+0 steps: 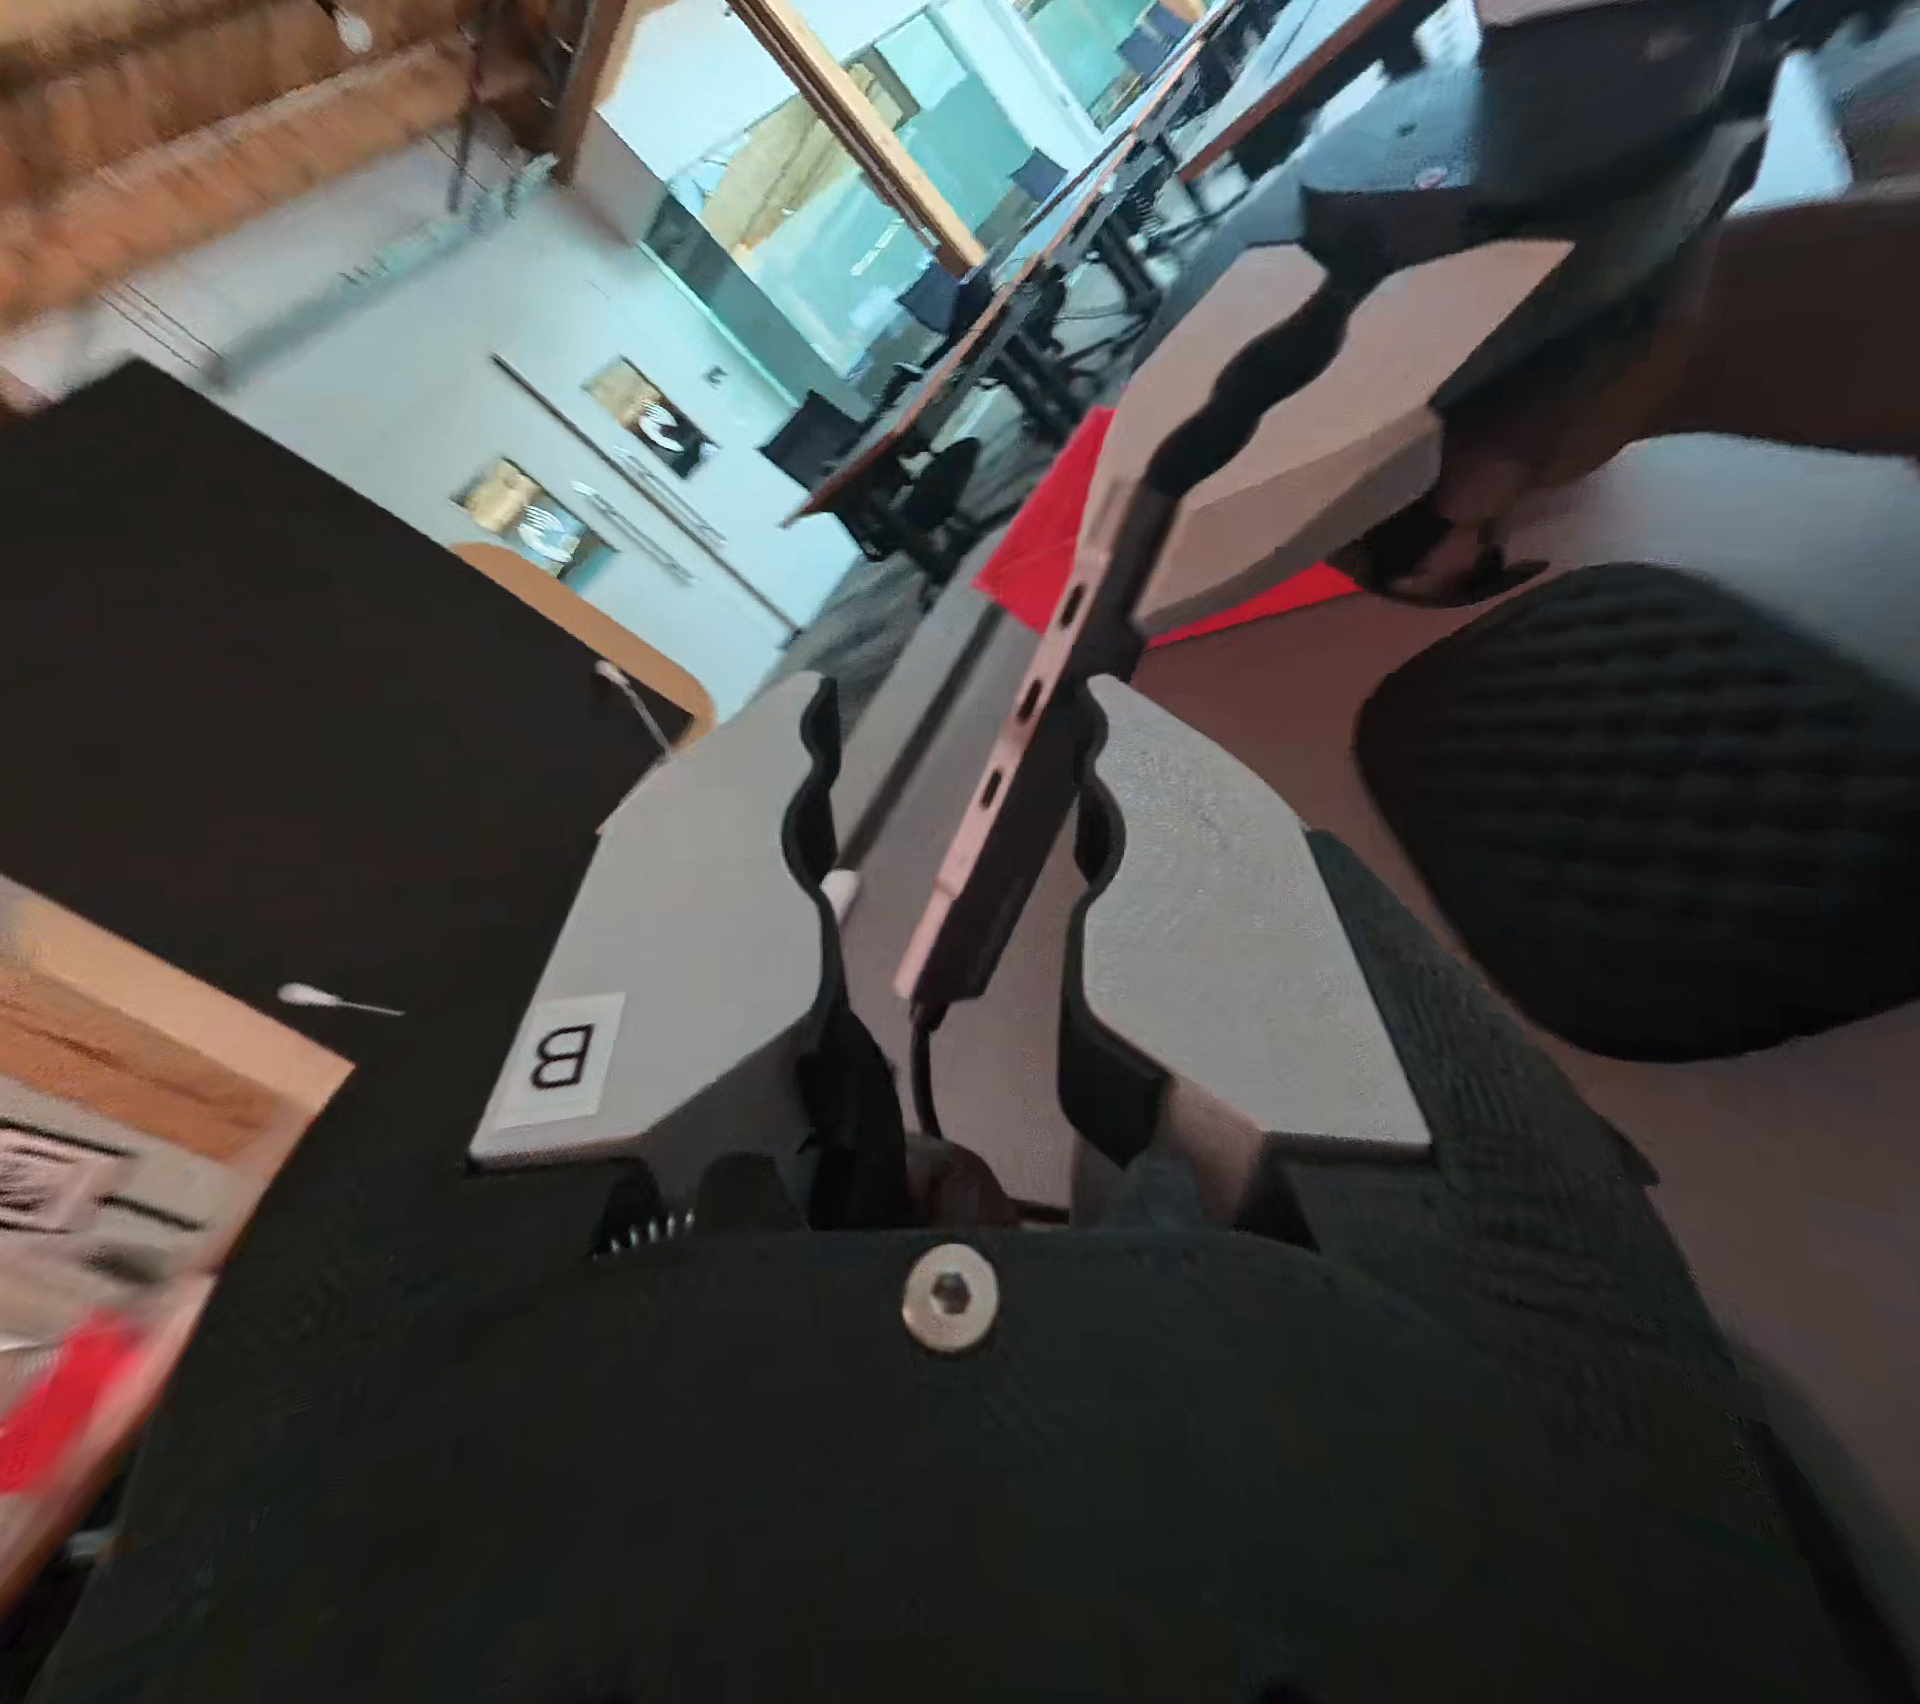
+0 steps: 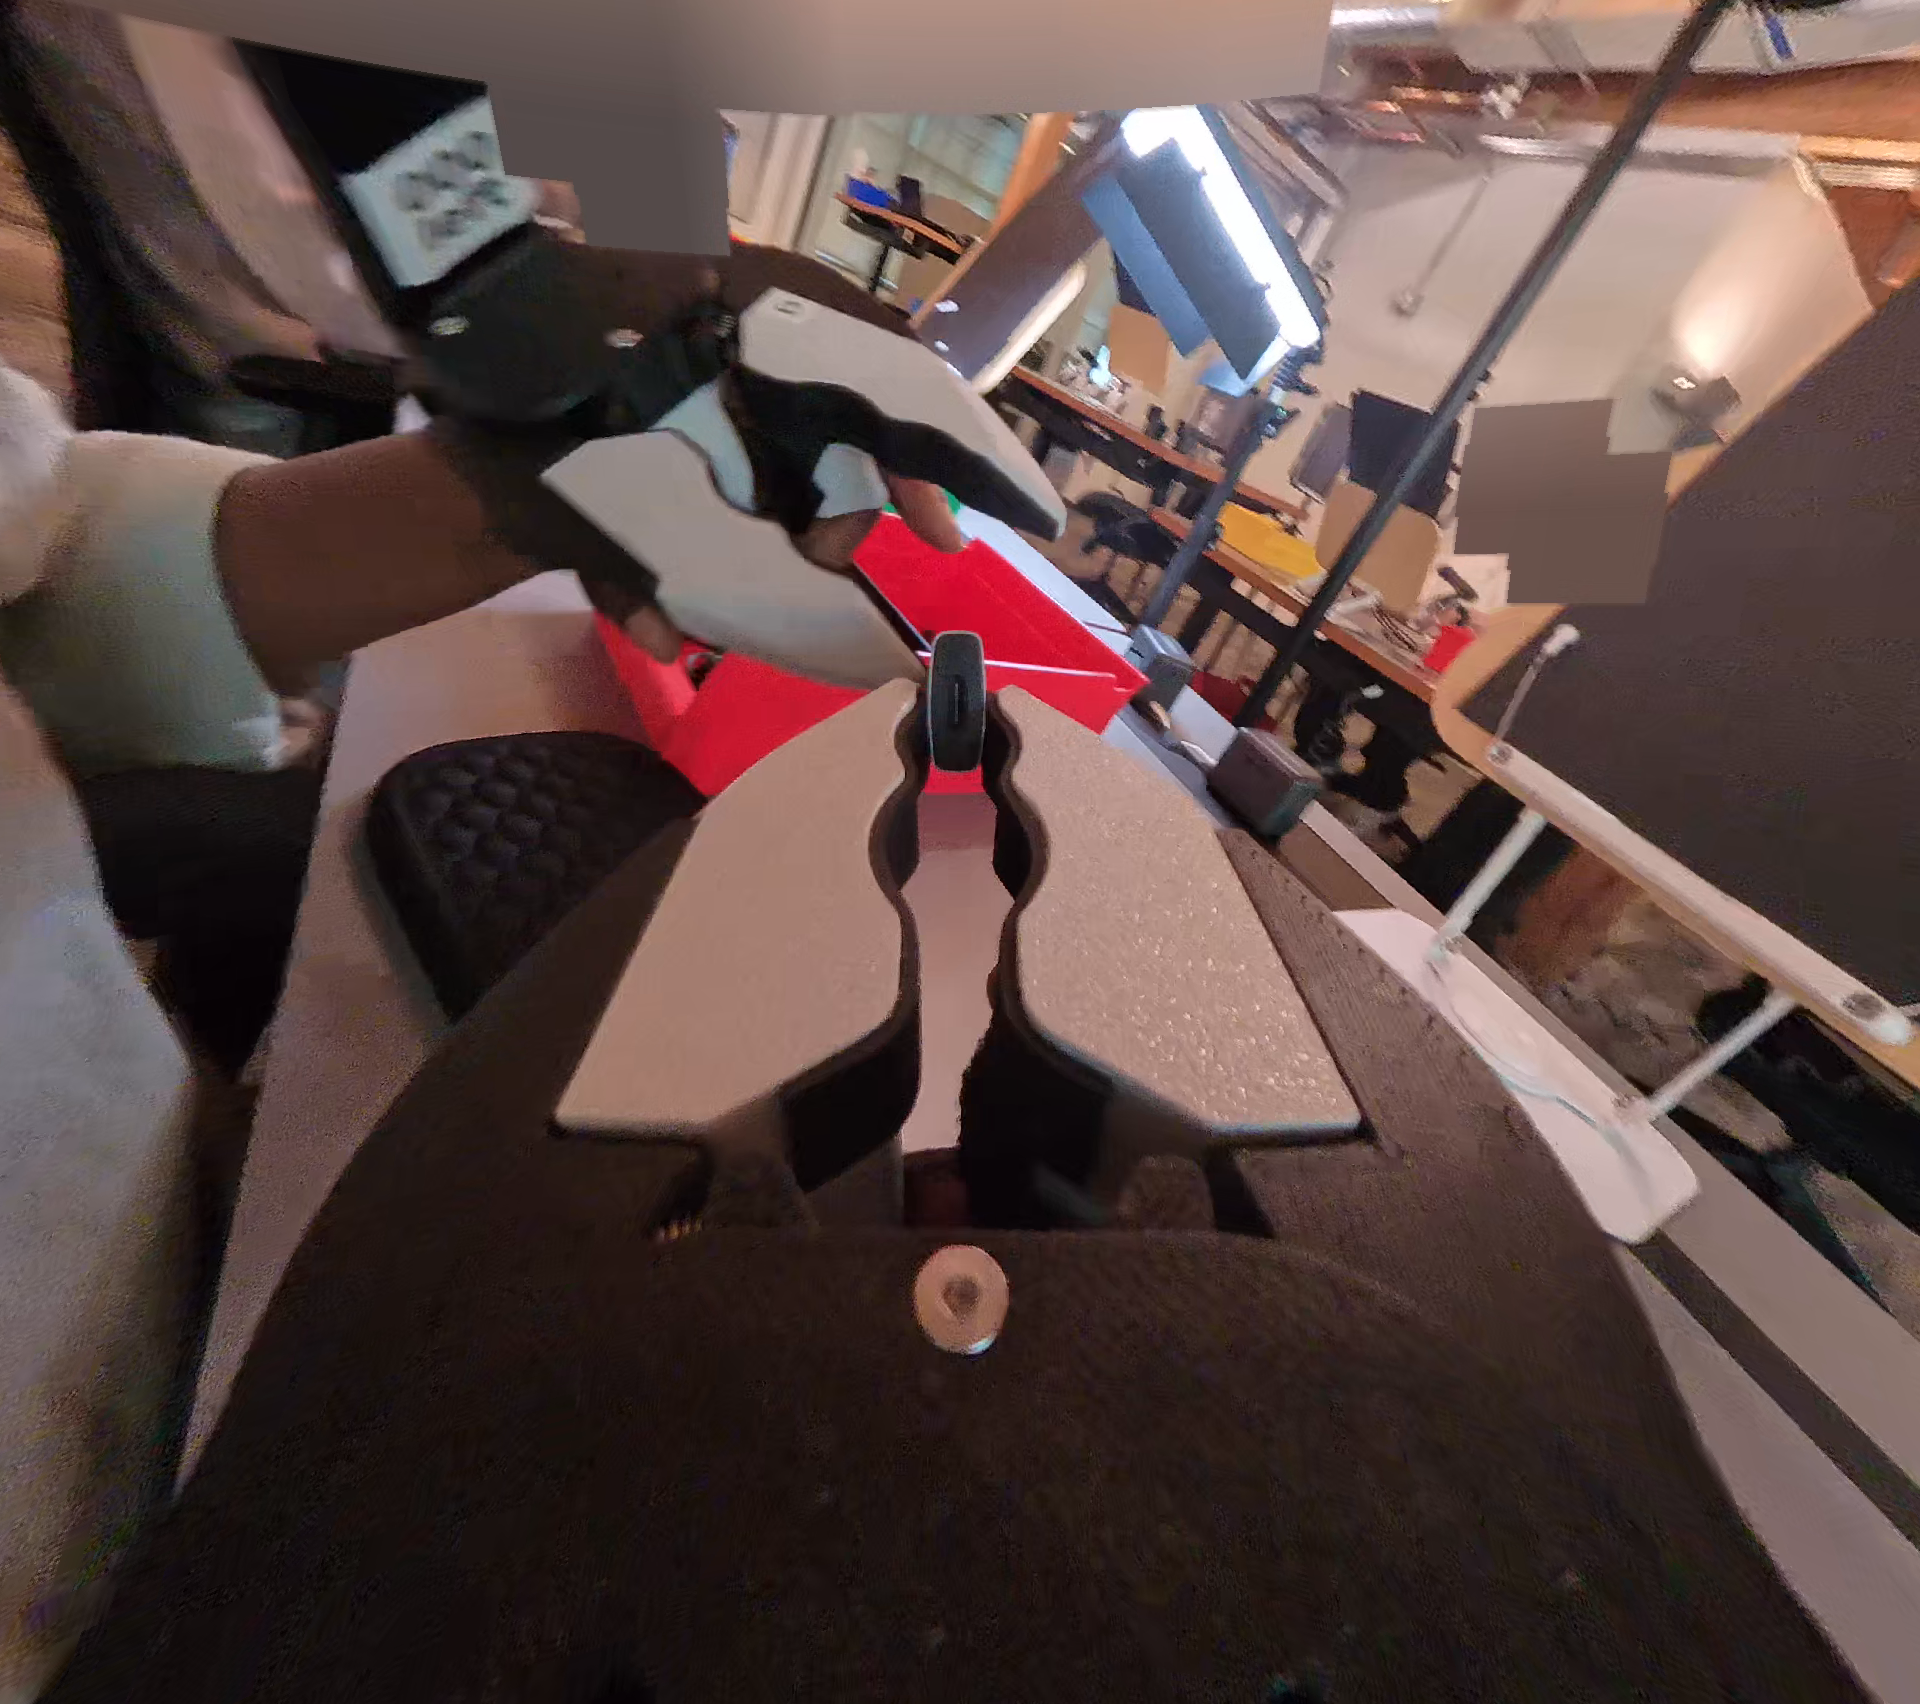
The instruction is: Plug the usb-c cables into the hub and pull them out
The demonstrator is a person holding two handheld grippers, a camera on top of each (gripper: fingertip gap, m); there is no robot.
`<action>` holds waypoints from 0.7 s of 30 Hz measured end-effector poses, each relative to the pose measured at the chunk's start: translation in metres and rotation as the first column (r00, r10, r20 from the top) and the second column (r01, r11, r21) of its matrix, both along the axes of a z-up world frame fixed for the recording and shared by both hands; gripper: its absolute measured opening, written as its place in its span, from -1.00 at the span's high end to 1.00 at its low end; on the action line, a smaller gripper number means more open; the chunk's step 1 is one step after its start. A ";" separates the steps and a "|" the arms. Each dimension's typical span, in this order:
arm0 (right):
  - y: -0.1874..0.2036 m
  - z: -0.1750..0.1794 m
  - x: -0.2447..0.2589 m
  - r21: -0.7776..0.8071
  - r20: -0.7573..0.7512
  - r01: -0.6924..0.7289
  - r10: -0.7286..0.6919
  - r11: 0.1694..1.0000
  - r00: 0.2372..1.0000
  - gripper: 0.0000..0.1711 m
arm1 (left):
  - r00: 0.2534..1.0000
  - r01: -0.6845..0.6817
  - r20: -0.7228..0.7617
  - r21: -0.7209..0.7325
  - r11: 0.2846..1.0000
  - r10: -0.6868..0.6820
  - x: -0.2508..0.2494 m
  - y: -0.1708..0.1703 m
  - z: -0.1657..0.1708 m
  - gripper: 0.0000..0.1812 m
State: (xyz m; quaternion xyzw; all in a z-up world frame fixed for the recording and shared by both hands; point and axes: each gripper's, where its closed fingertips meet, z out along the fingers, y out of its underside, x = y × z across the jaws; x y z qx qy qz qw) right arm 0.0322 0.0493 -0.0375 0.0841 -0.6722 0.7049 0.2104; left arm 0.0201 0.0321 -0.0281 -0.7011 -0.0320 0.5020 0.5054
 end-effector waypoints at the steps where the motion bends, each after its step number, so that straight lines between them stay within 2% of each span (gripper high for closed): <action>1: 0.004 -0.002 0.003 -0.008 -0.001 -0.039 0.039 0.999 0.999 0.91 | 0.997 0.032 0.073 0.015 0.999 -0.033 0.001 -0.002 -0.007 0.53; 4: 0.016 -0.007 0.014 -0.028 -0.004 -0.152 0.152 0.988 0.988 0.91 | 0.962 0.104 0.259 -0.057 0.993 -0.086 -0.001 -0.003 -0.046 0.54; 6: 0.023 -0.012 0.017 -0.027 0.005 -0.192 0.192 0.981 0.981 0.91 | 0.960 0.132 0.261 -0.110 0.985 -0.100 0.000 0.002 -0.063 0.78; 8: 0.029 -0.021 0.016 0.007 0.031 -0.196 0.196 0.981 0.980 0.90 | 0.958 0.156 0.263 -0.150 0.976 -0.113 0.003 0.006 -0.070 0.82; 11: 0.038 -0.036 0.001 0.121 0.026 -0.056 0.053 0.991 0.998 0.85 | 0.968 0.108 0.247 -0.258 0.960 -0.043 -0.001 0.005 -0.077 0.87; 13: 0.044 -0.041 -0.005 0.210 -0.050 0.047 -0.037 0.977 0.998 0.67 | 0.981 0.056 0.196 -0.330 0.942 0.011 -0.005 0.003 -0.077 0.89; 14: 0.046 -0.042 -0.005 0.246 -0.095 0.088 -0.067 0.965 0.993 0.64 | 0.983 0.048 0.182 -0.354 0.934 0.019 -0.005 0.003 -0.077 0.89; 18: 0.047 -0.041 -0.008 0.330 -0.292 0.236 -0.139 0.914 0.946 0.58 | 0.995 0.048 0.102 -0.445 0.894 -0.003 -0.006 0.007 -0.077 0.89; 21: 0.041 -0.045 -0.010 0.377 -0.348 0.257 -0.121 0.890 0.930 0.59 | 0.990 0.094 0.134 -0.455 0.885 -0.036 -0.003 0.012 -0.080 0.89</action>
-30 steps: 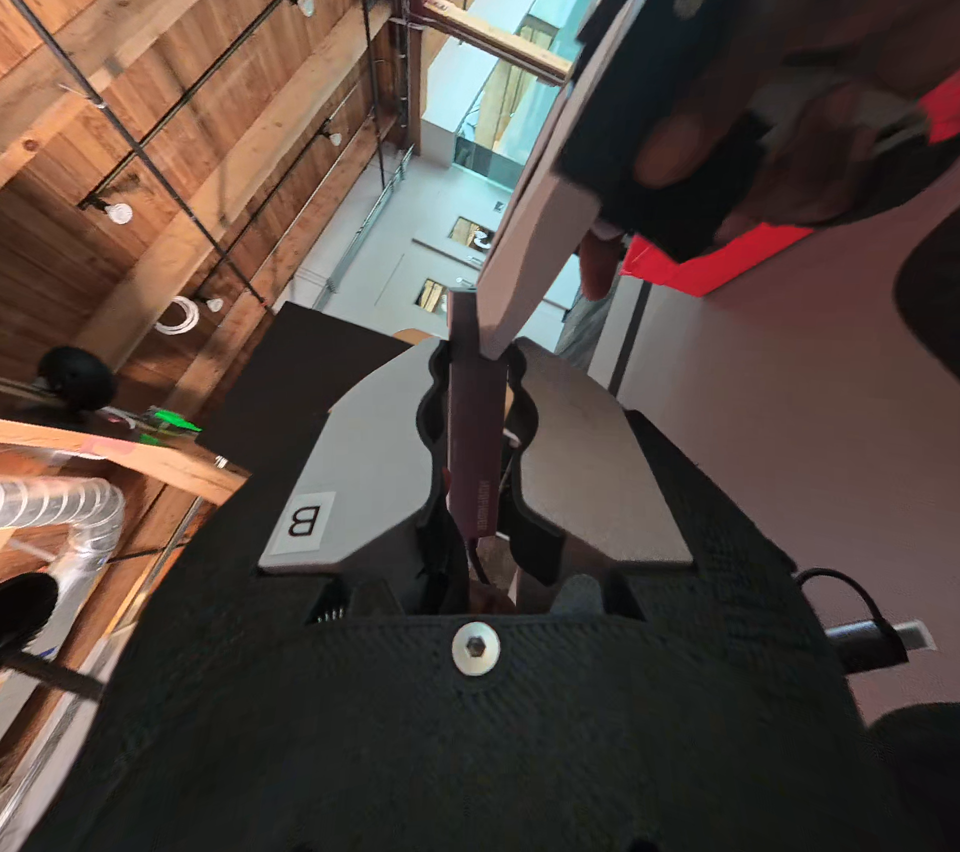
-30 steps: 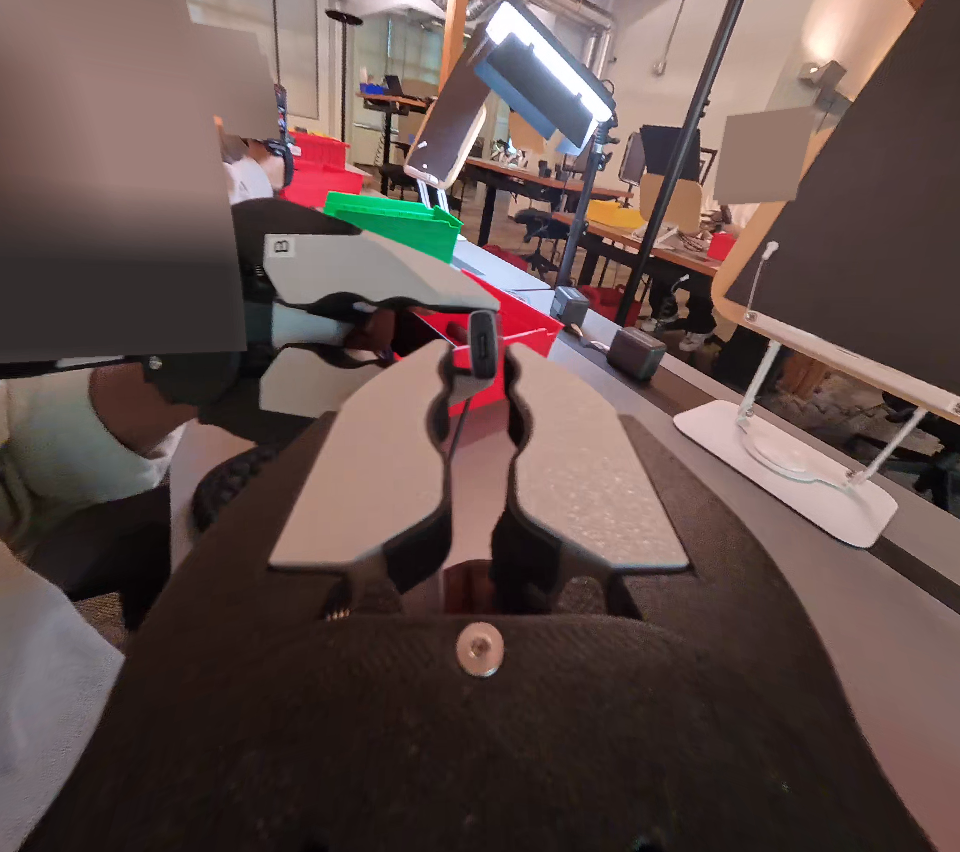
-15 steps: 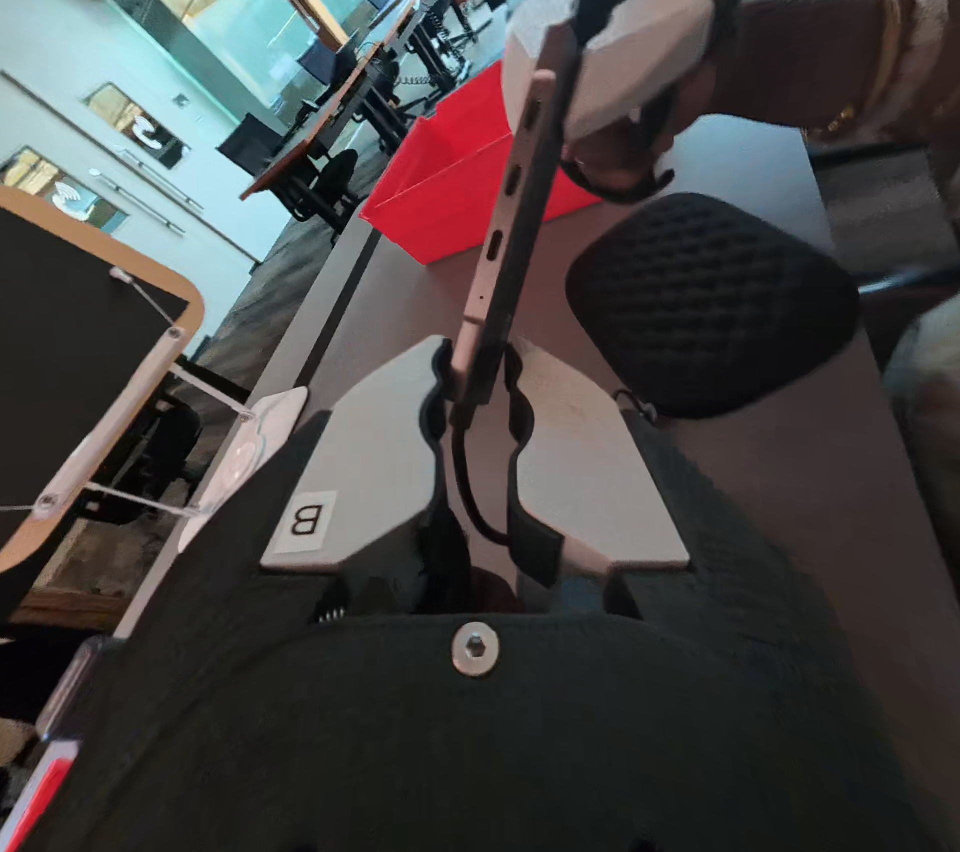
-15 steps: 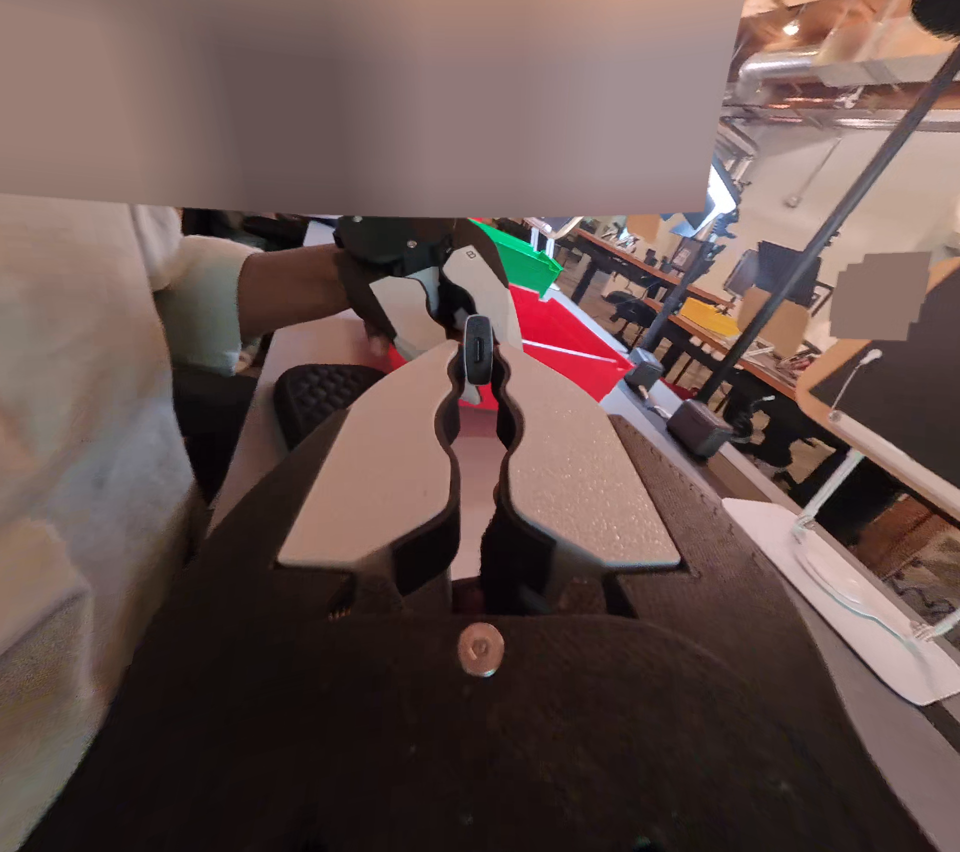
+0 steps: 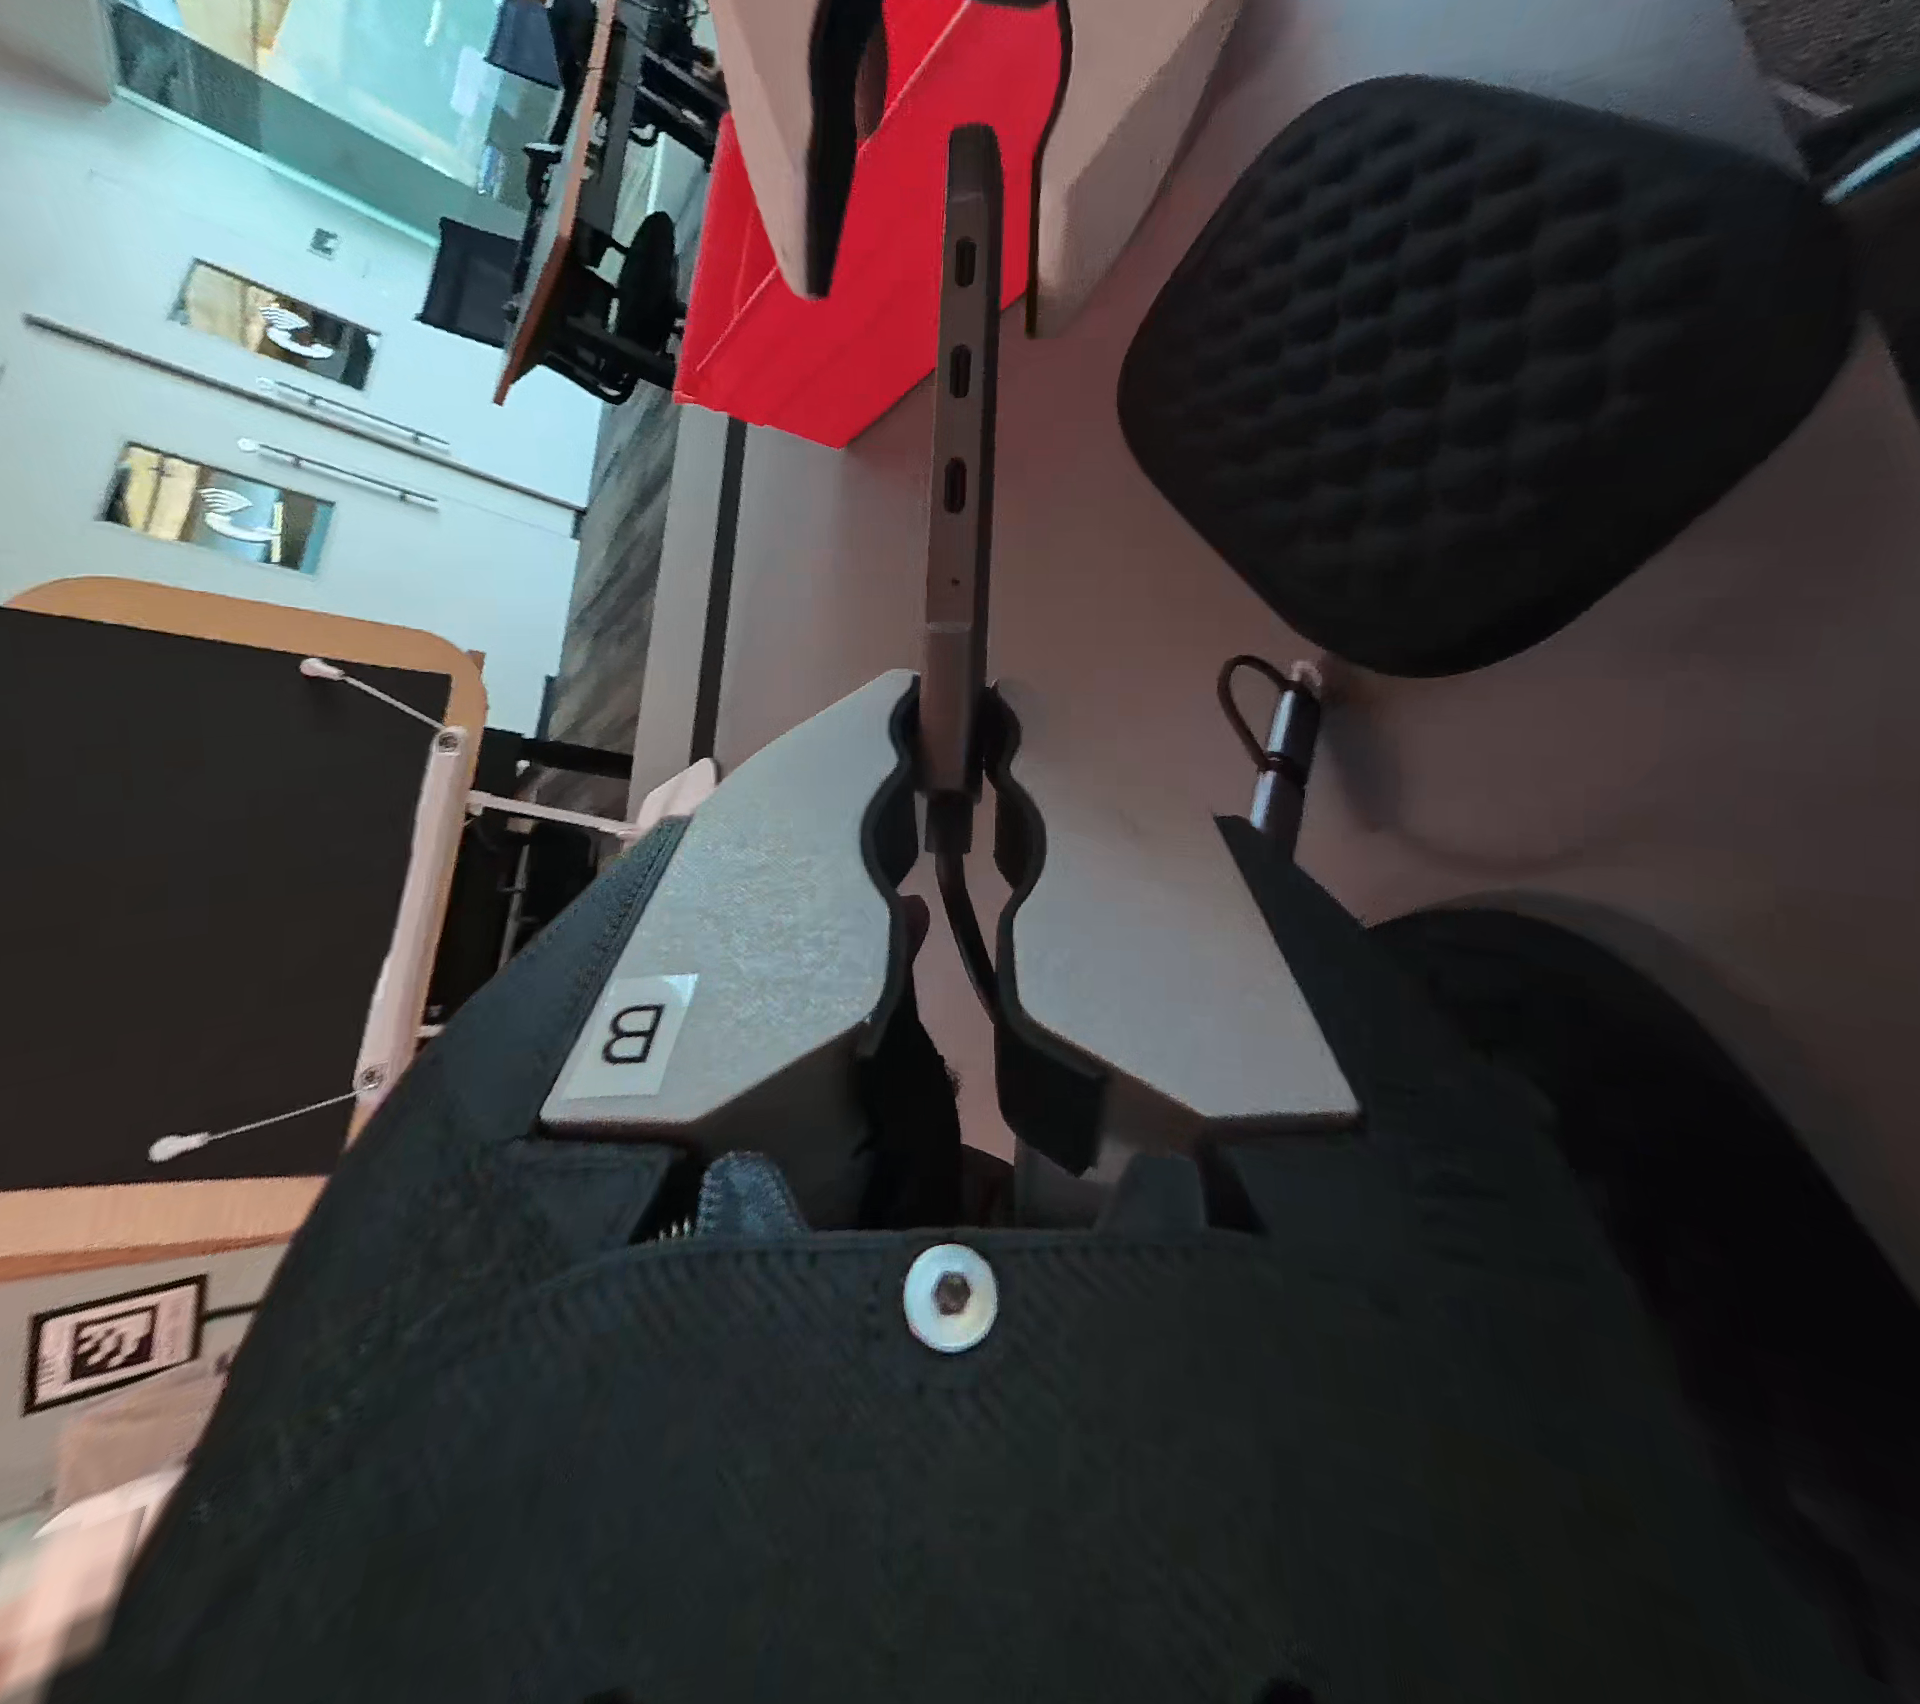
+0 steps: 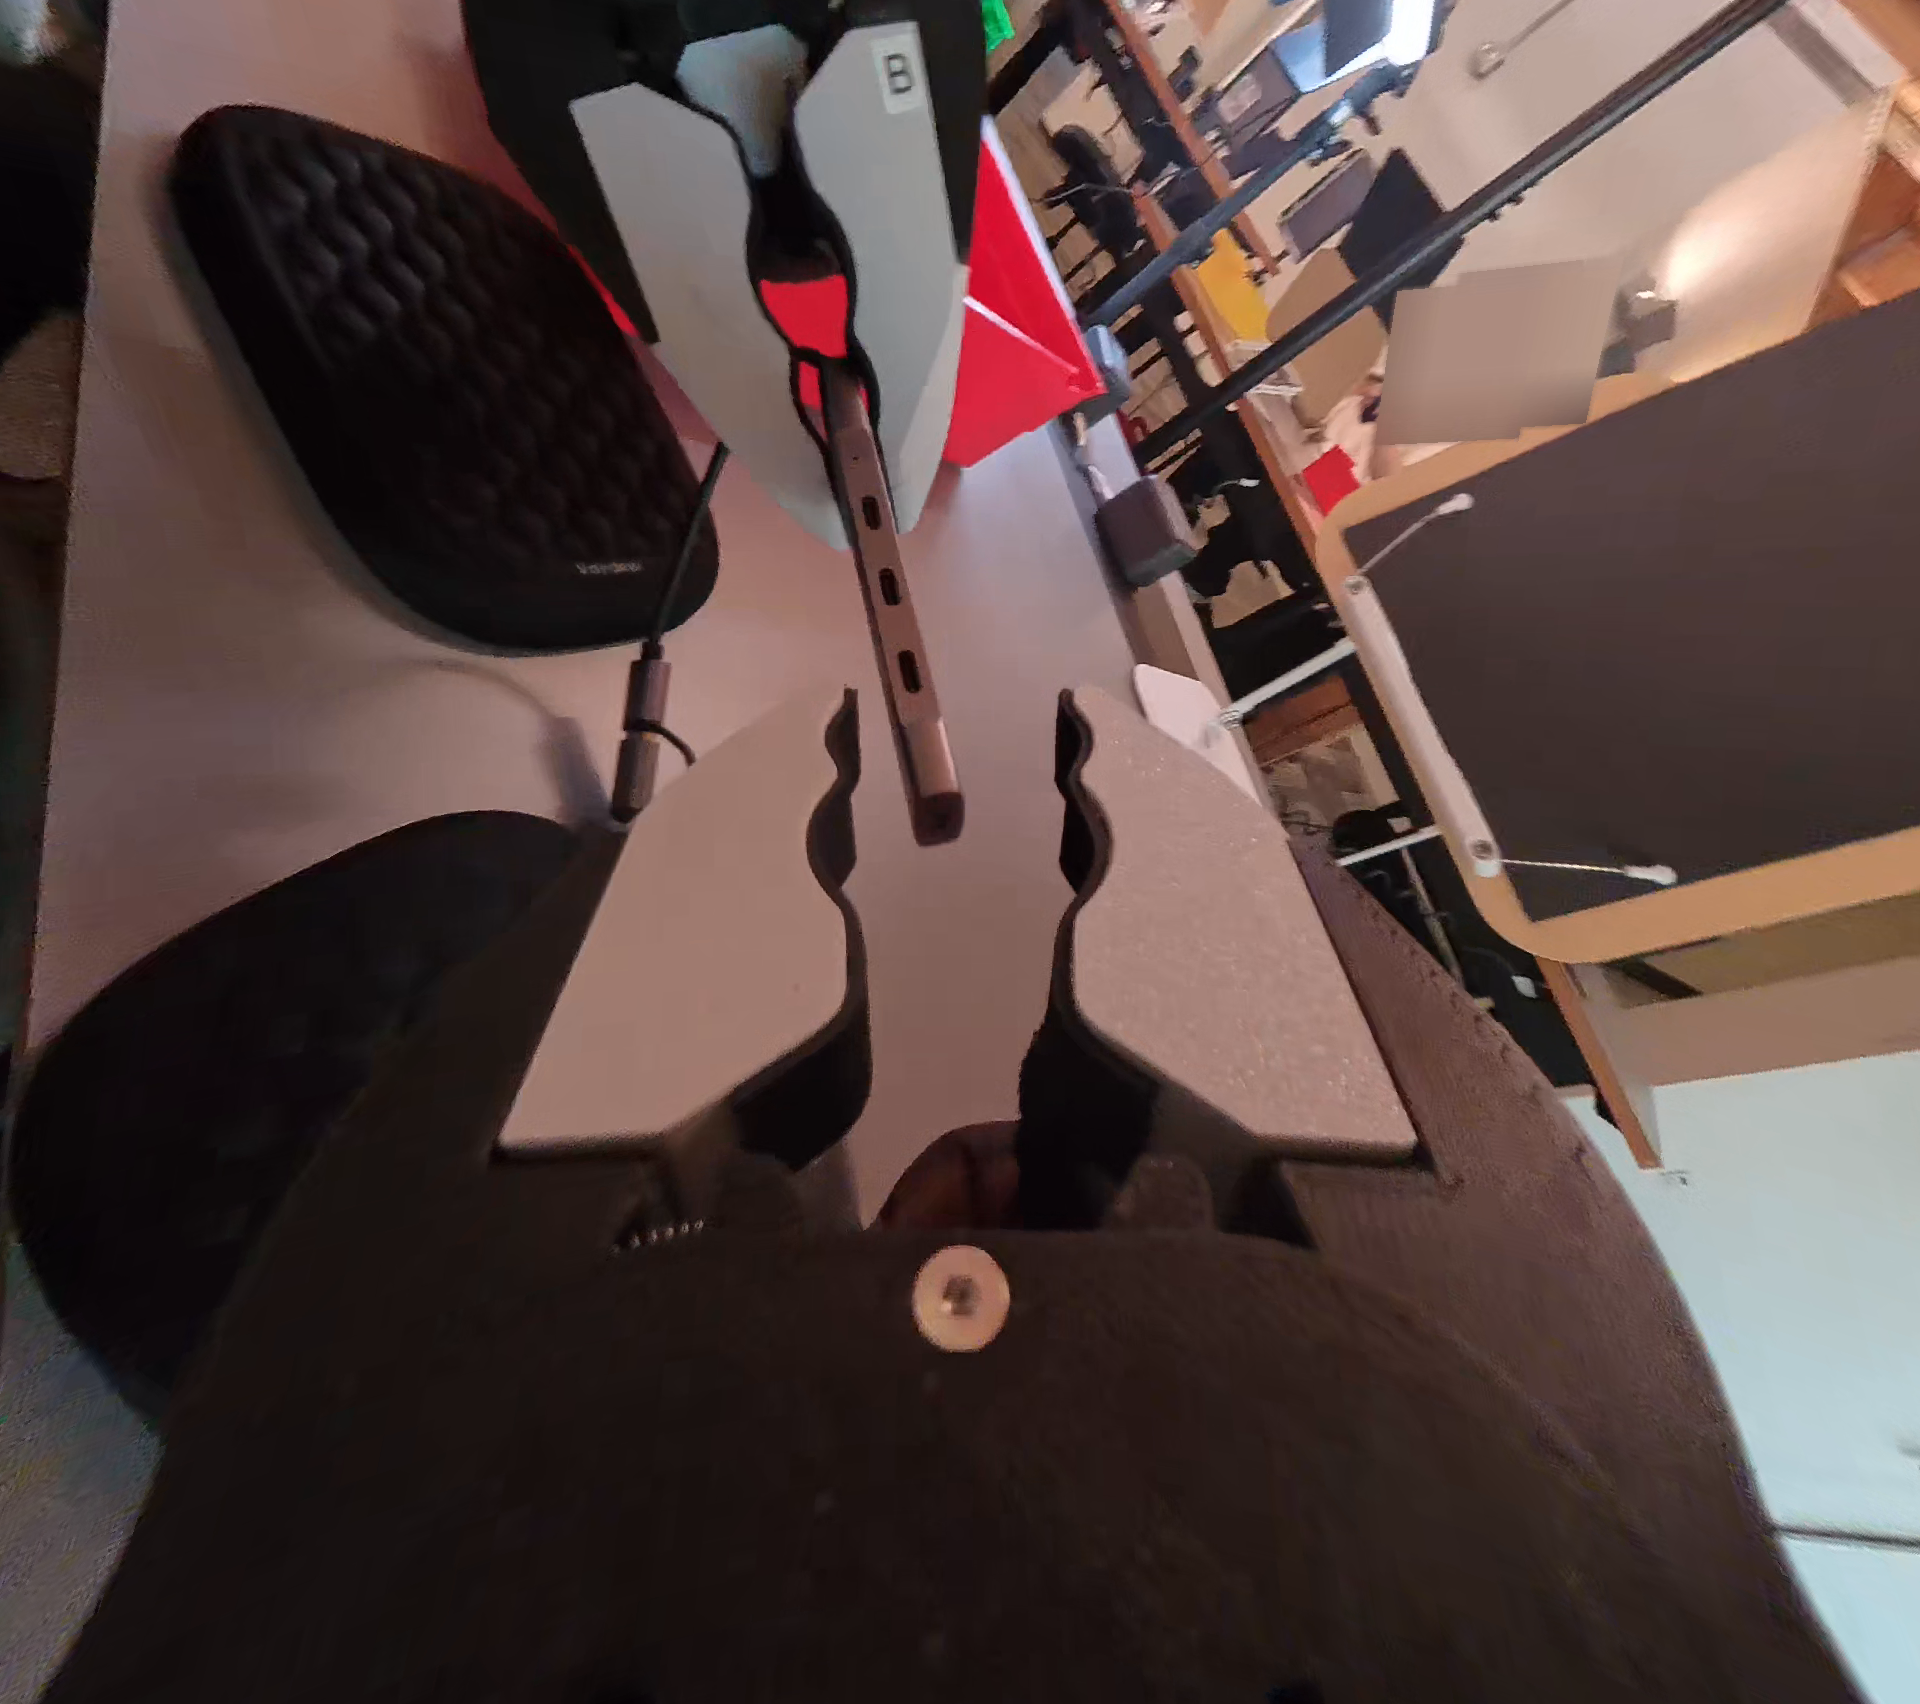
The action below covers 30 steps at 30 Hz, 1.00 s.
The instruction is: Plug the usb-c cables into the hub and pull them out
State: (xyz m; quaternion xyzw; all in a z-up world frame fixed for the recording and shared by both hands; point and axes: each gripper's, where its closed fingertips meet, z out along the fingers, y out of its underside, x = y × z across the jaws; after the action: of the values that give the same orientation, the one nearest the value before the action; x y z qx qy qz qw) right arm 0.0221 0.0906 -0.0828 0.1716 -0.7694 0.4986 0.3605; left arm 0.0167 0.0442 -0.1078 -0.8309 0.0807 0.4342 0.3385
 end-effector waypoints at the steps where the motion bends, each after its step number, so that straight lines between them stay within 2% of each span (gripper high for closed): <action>1: -0.003 -0.004 0.000 0.026 0.011 -0.012 0.011 1.000 1.000 0.63 | 1.000 0.007 0.016 0.004 1.000 -0.007 0.000 0.001 -0.001 0.89; 2: -0.005 -0.008 0.000 0.050 0.017 -0.016 0.016 0.999 1.000 0.79 | 0.999 0.008 0.045 0.006 1.000 -0.008 0.000 0.002 -0.004 0.89; 3: -0.006 -0.014 -0.002 0.081 0.030 -0.009 0.006 0.997 1.000 0.86 | 0.997 -0.001 0.074 0.010 1.000 0.000 -0.001 0.002 -0.006 0.89; 9: -0.007 -0.039 -0.007 0.105 0.126 -0.046 0.032 0.993 0.992 0.90 | 0.988 -0.034 0.153 -0.011 0.999 0.036 -0.007 -0.002 -0.025 0.89; 12: -0.008 -0.042 -0.008 0.104 0.123 -0.047 0.034 0.993 0.992 0.90 | 0.987 -0.037 0.155 -0.016 0.999 0.039 -0.008 -0.003 -0.027 0.88; 18: -0.010 -0.031 -0.013 0.080 0.027 -0.005 0.003 0.997 1.000 0.90 | 0.991 -0.077 0.118 0.067 0.995 0.069 -0.018 -0.004 -0.014 0.85; 22: -0.010 -0.015 -0.019 0.039 -0.098 0.029 -0.025 0.999 0.995 0.91 | 0.996 -0.083 0.038 0.245 0.966 0.076 -0.022 -0.004 0.012 0.78; 25: -0.013 -0.007 -0.013 0.038 -0.188 -0.010 0.017 0.999 0.982 0.91 | 0.999 -0.018 0.039 0.341 0.940 0.005 -0.013 -0.003 0.018 0.76; 30: -0.016 -0.017 -0.008 0.092 -0.175 -0.057 0.072 0.994 0.982 0.90 | 1.000 -0.010 0.009 0.273 0.962 0.007 -0.012 -0.006 0.000 0.83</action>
State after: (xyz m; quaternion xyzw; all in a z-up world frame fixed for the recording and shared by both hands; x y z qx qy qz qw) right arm 0.0138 0.0748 -0.1001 0.2559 -0.7490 0.4587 0.4039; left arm 0.0048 0.0386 -0.1076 -0.7783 0.0151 0.4393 0.4483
